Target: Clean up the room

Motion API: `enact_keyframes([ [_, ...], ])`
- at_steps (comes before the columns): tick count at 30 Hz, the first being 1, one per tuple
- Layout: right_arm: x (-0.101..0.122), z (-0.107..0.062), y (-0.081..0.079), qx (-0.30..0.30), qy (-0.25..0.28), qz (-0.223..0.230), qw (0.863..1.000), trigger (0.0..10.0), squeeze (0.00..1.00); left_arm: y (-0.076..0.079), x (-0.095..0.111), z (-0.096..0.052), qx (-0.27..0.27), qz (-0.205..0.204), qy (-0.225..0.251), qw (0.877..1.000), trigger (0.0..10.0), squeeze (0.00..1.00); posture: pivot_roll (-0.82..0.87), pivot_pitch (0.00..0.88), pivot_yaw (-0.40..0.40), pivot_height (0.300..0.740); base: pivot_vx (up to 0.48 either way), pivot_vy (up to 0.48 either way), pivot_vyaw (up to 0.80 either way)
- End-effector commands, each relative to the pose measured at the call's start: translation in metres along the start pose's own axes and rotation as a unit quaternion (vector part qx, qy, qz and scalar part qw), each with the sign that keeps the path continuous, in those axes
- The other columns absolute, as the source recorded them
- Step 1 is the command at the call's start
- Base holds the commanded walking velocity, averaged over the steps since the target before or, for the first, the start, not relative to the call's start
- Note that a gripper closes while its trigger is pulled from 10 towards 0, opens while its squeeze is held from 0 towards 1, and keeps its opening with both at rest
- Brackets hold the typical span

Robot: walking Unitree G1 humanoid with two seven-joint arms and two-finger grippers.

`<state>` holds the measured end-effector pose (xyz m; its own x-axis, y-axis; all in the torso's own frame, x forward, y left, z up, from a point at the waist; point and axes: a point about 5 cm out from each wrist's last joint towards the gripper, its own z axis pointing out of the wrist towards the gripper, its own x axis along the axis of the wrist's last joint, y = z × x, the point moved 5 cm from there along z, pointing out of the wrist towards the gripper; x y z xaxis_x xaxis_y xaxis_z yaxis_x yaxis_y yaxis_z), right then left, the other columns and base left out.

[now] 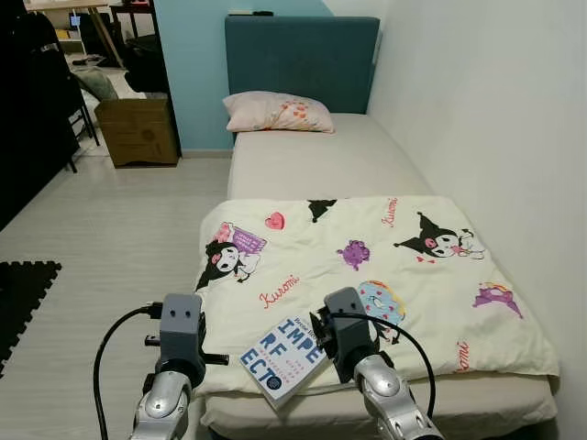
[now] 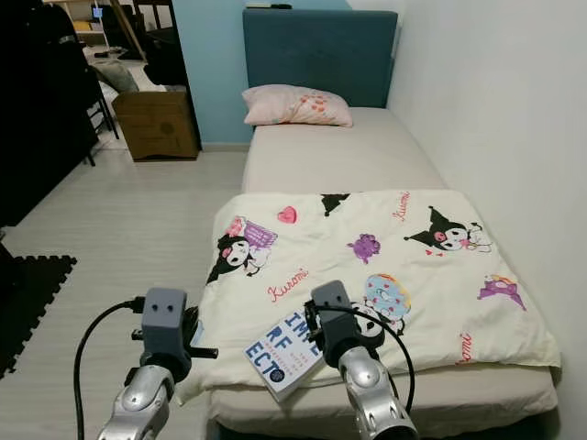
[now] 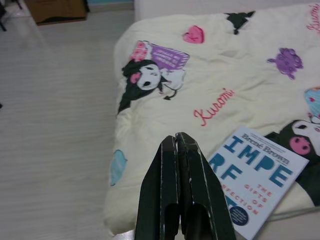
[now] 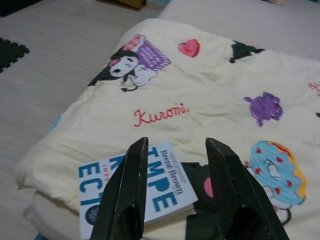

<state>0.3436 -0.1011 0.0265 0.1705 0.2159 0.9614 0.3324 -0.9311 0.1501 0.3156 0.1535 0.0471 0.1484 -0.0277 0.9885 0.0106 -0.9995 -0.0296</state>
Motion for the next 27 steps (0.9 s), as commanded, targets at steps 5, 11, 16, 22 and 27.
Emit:
enact_keyframes([
  [5, -0.004, 0.0047, -0.0022, 0.005, -0.027, 0.039, 0.999, 10.0, 0.0, -0.0033, -0.0105, 0.0006, 0.007, 0.011, -0.026, 1.0, 10.0, 0.0, -0.04, 0.001, -0.024, 0.735, 0.0, 0.0, 0.0],
  [11, -0.0032, 0.0055, -0.0044, 0.009, -0.027, 0.041, 0.999, 10.0, 0.0, -0.0029, -0.011, -0.0002, 0.007, 0.013, -0.026, 1.0, 10.0, 0.0, -0.04, 0.0, -0.025, 0.71, 0.0, 0.0, 0.0],
  [16, -0.0031, 0.0053, -0.004, 0.009, -0.028, 0.041, 0.999, 10.0, 0.0, -0.0027, -0.0124, -0.0005, 0.009, 0.011, -0.029, 0.999, 10.0, 0.0, -0.04, 0.0, -0.028, 0.695, 0.0, 0.0, 0.0],
  [22, -0.0034, 0.0051, -0.0042, 0.013, -0.03, 0.041, 0.999, 10.0, 0.0, -0.0039, -0.0139, 0.0, 0.013, 0.011, -0.033, 0.999, 10.0, 0.0, -0.04, 0.0, -0.028, 0.67, 0.0, 0.0, 0.0],
  [27, -0.0036, 0.0051, -0.0048, 0.014, -0.03, 0.042, 0.999, 10.0, 0.0, -0.0043, -0.0142, 0.0001, 0.015, 0.011, -0.033, 0.999, 10.0, 0.0, -0.04, 0.0, -0.031, 0.655, 0.0, 0.0, 0.0],
])
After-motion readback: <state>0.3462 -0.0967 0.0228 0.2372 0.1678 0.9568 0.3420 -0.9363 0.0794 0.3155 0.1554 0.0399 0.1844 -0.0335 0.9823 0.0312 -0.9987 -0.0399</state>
